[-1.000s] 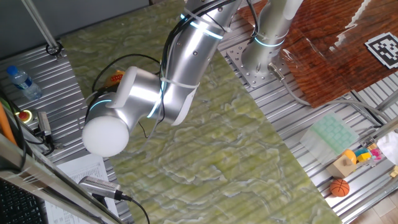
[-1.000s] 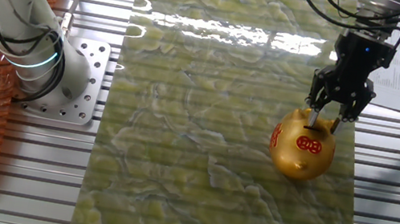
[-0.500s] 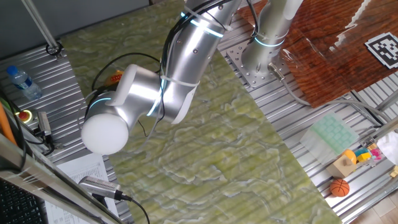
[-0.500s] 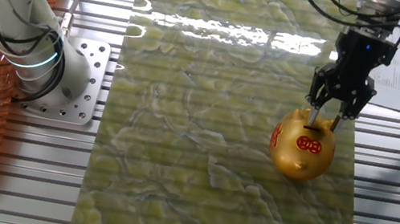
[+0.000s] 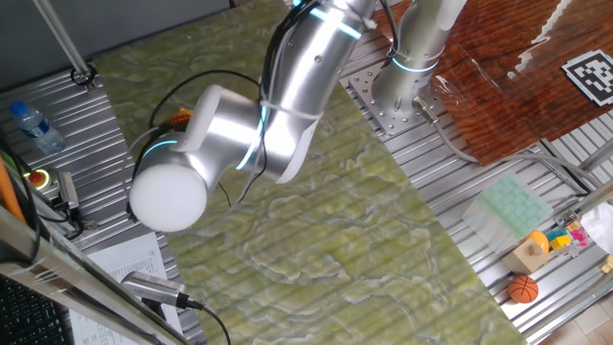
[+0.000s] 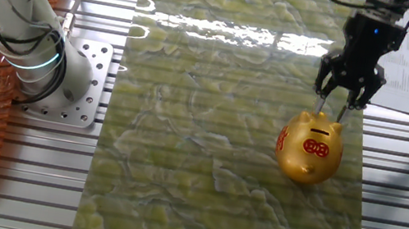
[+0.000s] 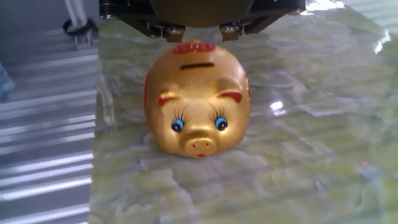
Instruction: Drop coins into a piggy bank
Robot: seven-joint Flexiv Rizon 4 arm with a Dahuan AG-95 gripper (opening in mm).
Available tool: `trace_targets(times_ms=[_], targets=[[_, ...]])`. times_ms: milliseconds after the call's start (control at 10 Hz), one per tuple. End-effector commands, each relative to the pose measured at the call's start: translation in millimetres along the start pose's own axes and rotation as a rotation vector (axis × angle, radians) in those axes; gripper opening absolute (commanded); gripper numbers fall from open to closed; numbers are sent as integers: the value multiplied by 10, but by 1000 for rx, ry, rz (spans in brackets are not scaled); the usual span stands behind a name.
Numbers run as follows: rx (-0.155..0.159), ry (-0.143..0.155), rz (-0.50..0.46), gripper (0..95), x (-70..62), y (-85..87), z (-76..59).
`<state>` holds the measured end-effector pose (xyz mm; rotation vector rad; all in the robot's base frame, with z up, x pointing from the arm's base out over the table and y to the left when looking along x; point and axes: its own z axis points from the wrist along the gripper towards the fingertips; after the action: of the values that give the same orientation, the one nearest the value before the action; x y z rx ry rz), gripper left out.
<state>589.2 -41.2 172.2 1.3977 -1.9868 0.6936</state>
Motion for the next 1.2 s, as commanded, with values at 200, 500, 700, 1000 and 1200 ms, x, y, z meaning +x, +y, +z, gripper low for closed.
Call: trace_targets(times_ms=[200, 500, 700, 1000, 1200], targets=[[-126, -193, 344, 0, 85, 105, -135], [-390, -371, 741, 0, 157, 245, -300], [-555, -493, 1016, 0, 191, 340, -409], [-673, -604, 1307, 0, 241, 556, -620], [-651, -673, 1383, 0, 253, 697, -743]])
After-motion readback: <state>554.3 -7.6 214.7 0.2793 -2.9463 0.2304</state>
